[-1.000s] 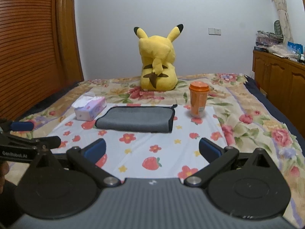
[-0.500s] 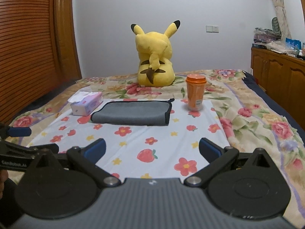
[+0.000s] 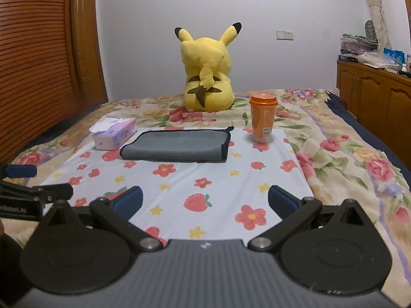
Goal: Fold towel
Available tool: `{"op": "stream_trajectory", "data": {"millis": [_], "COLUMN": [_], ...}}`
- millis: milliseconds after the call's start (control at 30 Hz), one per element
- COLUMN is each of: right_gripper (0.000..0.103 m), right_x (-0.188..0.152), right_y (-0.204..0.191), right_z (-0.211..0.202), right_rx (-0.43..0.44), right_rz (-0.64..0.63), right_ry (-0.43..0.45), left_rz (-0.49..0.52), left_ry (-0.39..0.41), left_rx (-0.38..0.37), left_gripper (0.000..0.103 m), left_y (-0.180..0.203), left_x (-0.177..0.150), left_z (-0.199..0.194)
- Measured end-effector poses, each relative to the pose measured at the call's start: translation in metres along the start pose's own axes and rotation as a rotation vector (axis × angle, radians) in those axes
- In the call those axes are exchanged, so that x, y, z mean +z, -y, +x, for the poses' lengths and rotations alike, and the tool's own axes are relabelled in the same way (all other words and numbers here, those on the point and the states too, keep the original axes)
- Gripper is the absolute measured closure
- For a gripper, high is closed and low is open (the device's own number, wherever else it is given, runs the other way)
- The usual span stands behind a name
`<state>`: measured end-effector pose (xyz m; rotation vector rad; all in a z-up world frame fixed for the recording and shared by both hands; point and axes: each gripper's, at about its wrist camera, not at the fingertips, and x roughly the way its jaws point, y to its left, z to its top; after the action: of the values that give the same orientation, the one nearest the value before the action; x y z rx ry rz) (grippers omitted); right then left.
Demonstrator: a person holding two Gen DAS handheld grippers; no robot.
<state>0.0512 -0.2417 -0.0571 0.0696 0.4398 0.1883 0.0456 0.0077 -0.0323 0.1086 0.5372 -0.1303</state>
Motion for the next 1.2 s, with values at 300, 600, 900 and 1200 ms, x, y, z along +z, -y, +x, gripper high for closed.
{"op": "stream_trajectory", "data": {"millis": [300,600,900,1200], "right_gripper": [0.000,0.000,0.000,0.000], "right_x": [0.001,0.006,0.010,0.013], "right_y": [0.004,0.008,0.012,0.013], "right_z": [-0.002,-0.007,-0.015,-0.021], "right_rx": [-0.014,-0.024,-0.032,-0.041], "right_rz": [0.015,0.033,0.042,0.030], "right_ry": [0.023,0.071,0.126,0.174], "left_rz": [-0.026,-0.036,-0.046,-0.039], "left_ry": [0.042,0.081,0.127,0.165], "left_rx": [0.016,0.023,0.035,0.048], "left_gripper": [0.000,0.000,0.000,0.000], "left_y": [-0.005,-0.007,-0.009,-0.009], "left_x": [0.005,0.011,0.017,0.020], "left_z": [-0.006,-0.011,-0.020,-0.025]}}
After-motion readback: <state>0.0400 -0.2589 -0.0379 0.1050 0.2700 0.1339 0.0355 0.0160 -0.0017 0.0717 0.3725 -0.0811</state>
